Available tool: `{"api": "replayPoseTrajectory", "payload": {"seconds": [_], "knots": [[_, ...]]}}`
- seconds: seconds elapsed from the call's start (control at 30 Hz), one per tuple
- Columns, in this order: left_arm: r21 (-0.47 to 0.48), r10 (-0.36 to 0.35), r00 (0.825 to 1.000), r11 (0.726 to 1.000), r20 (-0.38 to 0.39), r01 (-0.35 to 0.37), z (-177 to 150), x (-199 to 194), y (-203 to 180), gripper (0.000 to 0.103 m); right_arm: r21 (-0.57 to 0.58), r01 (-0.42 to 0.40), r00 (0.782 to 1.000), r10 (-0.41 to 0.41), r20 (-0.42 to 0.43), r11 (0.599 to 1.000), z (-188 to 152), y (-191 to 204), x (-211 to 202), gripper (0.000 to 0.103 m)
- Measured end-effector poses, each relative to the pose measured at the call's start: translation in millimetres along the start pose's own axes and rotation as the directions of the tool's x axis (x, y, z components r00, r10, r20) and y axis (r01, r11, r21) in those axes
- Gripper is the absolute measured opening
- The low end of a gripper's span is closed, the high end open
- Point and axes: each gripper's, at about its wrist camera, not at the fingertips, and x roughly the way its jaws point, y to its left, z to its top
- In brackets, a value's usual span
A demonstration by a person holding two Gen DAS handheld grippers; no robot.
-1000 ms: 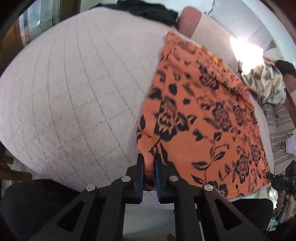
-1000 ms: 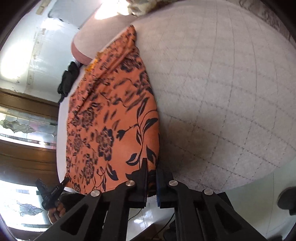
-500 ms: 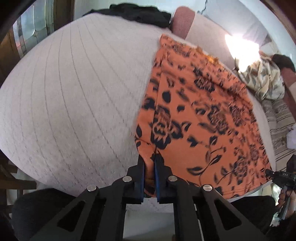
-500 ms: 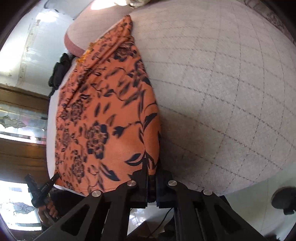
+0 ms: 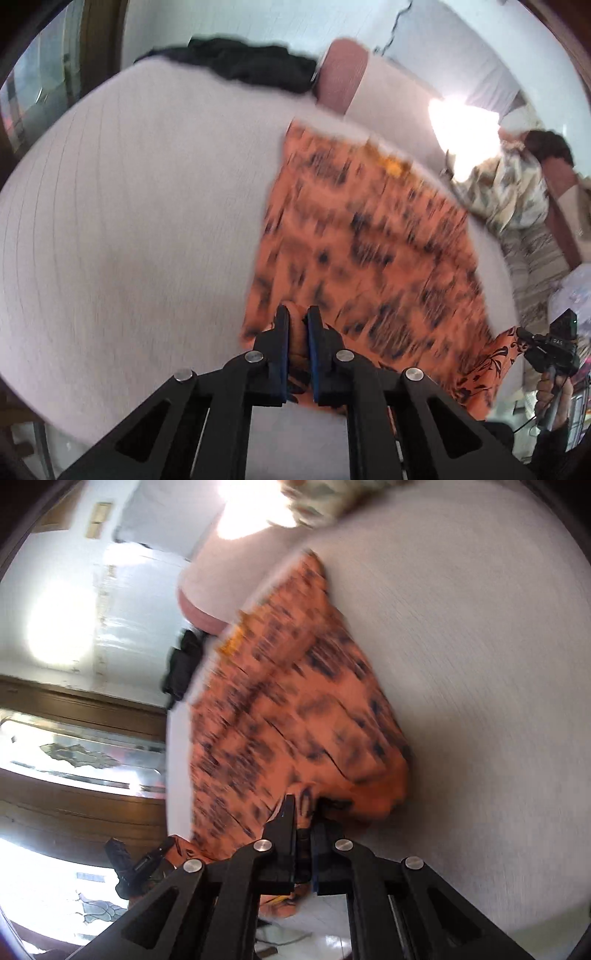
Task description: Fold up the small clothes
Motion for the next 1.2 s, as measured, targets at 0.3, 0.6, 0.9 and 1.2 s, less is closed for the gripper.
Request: {"api": "replayPoseTrajectory", "payload": {"seconds": [0.3, 0.6, 0.9, 1.2], "knots": [[-0.04, 0.14, 0.954, 0.99, 0.265, -0.135, 171, 84, -12, 0.006, -0.028, -0.091, 0.972, 0.095, 0.215, 0.995, 184, 37, 68, 0.012], [-0.126, 0.141, 0.98, 0.984, 0.144, -0.123, 132, 110, 52, 0.069, -0.046, 0.167, 0.96, -0.152, 0.235, 0.985, 160, -2, 107, 0.063], [-0.004, 0.016, 0.999, 1.0, -0.029, -0.016, 122, 153, 31, 0.067, -0.283, 0.305, 0.944, -0.249, 0.216, 0.909, 154, 31, 111, 0.063], [0.031, 0.002, 0.998, 1.0, -0.069, 0.0, 134, 178, 23, 0.016, -0.367, 0.368, 0.926, -0.304, 0.222, 0.854, 172, 43, 127, 0.061]]}}
